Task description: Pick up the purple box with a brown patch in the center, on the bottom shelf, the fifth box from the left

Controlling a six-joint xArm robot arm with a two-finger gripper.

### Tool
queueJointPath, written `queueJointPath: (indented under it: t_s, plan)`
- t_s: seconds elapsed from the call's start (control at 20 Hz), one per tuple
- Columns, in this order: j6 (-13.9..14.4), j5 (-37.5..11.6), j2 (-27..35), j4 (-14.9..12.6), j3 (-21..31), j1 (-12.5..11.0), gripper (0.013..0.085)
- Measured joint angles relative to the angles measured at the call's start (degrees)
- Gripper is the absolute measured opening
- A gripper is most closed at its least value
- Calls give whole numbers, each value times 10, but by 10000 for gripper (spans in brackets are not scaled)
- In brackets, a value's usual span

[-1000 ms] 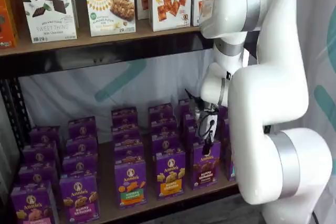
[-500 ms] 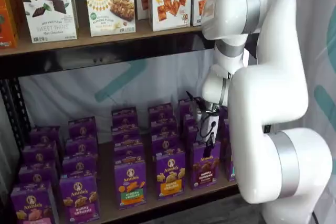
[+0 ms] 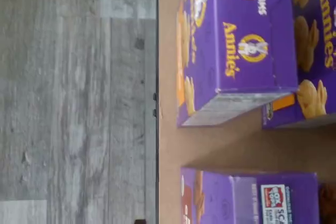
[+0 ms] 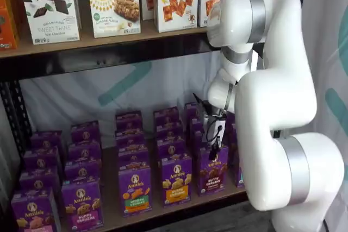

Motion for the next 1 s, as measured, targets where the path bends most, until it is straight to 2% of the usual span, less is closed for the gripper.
queueJointPath:
  t_s: [0.1, 0.15, 0.4, 0.5, 0.8, 1.0]
  plan:
    - [8, -1, 19, -9, -23, -1, 850]
    - [19, 4, 29, -22, -37, -2, 850]
    - [112, 30, 67, -128, -86, -5, 850]
    - [140, 34, 77, -159, -96, -4, 850]
    - [176, 26, 104, -199, -107, -3, 850]
    - [171, 17, 112, -194, -107, -3, 850]
